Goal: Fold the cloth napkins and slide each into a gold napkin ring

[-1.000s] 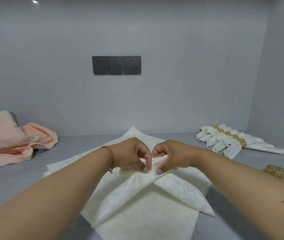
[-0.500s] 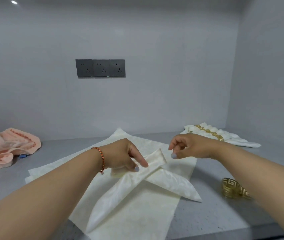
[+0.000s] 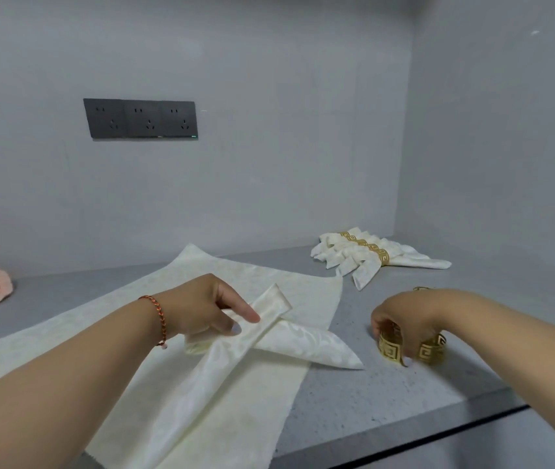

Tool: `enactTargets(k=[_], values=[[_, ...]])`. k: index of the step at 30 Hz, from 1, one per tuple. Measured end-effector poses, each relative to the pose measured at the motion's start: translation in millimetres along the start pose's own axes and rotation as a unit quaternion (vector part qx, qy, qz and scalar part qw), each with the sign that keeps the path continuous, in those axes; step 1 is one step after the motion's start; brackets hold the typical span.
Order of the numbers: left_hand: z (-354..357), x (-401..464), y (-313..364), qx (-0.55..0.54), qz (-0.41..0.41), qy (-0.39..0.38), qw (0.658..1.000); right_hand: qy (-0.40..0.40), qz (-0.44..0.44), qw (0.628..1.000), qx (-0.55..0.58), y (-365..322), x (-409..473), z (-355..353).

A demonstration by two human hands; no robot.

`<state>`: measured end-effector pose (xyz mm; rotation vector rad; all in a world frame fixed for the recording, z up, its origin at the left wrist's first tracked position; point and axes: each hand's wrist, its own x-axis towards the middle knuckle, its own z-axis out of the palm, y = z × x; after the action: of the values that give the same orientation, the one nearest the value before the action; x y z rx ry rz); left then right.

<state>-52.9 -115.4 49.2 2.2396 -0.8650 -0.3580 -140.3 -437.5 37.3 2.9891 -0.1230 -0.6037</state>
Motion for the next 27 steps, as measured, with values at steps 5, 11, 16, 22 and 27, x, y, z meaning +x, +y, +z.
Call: enactTargets(k=[5,11,16,22,27], values=[[-13,-13,-11,-0.024,-0.013,0.035,0.999,0.134,-0.053,0.978,0.148,0,9,2],[-35,-43,-25,-0.094,-0.026,0.089,0.991,0.189,-0.111,0.873,0.435,-22,16,24],[-39,-58,-29,-0.138,-0.026,0.11,0.984,0.201,-0.128,0.843,0.481,-47,28,37],[-42,-69,-32,-0.129,-0.021,0.105,0.986,0.196,-0.176,0.819,0.51,-62,29,34],[-40,-72,-29,-0.09,-0.018,0.101,0.991,0.2,-0.199,0.82,0.498,-68,27,29]])
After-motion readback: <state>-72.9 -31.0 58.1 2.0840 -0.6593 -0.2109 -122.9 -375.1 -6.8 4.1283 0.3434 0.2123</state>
